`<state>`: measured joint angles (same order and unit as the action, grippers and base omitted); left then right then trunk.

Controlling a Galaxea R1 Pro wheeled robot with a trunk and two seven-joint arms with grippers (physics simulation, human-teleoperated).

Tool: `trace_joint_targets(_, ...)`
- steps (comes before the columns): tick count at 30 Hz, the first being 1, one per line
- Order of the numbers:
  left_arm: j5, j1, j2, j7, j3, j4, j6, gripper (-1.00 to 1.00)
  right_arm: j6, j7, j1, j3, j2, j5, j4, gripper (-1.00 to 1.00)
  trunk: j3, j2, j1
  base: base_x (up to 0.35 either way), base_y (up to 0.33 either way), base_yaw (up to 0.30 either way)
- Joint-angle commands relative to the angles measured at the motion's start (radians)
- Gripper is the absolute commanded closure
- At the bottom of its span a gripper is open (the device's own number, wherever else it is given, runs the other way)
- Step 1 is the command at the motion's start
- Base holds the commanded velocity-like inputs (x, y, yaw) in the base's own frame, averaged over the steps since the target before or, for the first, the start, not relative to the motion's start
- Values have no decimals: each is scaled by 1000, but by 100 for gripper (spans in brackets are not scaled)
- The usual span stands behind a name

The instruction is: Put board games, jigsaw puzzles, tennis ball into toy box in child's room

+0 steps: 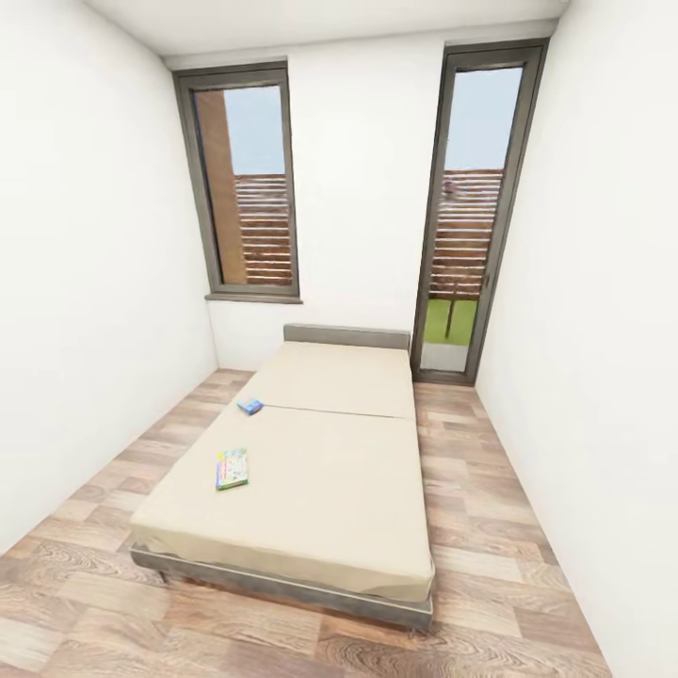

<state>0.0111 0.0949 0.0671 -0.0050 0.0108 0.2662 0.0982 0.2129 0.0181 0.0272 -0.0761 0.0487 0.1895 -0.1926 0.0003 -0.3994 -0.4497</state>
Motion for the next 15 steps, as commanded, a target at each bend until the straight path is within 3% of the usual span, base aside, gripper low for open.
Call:
trace_joint_targets(1,1,0,0,-1,1,-1,3,-100,3,-1,0,-7,1,0,1,-100,0,-1,0,0,0,-138)
trace_joint_targets(15,1,0,1,-7,1,-1,2,-100,3,-1,0,-4,2,-1,1,-100,0,-1,0,0,0,-182)
